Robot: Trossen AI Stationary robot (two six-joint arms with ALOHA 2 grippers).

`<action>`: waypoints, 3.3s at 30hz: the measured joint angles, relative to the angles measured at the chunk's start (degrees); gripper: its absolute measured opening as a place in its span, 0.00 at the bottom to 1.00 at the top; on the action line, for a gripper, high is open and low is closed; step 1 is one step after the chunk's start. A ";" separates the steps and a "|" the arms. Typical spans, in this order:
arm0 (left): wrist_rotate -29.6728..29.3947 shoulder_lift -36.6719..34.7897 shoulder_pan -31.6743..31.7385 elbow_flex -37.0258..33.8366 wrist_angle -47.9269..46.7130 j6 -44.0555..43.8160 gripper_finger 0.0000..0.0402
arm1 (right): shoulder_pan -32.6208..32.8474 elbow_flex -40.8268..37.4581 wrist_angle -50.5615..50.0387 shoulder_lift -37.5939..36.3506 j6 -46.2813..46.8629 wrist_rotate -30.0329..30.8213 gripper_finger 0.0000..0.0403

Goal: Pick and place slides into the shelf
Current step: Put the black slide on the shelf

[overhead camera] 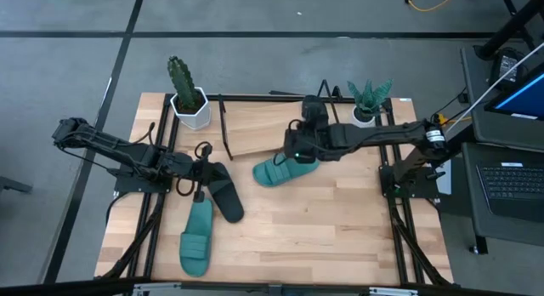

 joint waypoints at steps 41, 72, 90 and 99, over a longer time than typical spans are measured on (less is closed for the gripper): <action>-9.69 25.33 -17.92 25.87 -34.02 -34.82 0.00 | 13.61 -43.35 58.36 -12.32 11.46 -4.13 0.01; -12.83 47.23 -23.43 34.67 -50.00 -64.18 0.00 | 3.51 -58.14 93.19 -12.26 -1.36 -27.65 0.01; -15.87 47.23 -21.64 34.64 -50.03 -64.42 0.00 | 3.51 -58.14 92.58 -12.26 -1.16 -32.13 0.01; -15.89 47.23 -21.64 34.62 -50.03 -64.61 0.00 | 3.51 -58.14 92.44 -12.26 -1.14 -33.90 0.01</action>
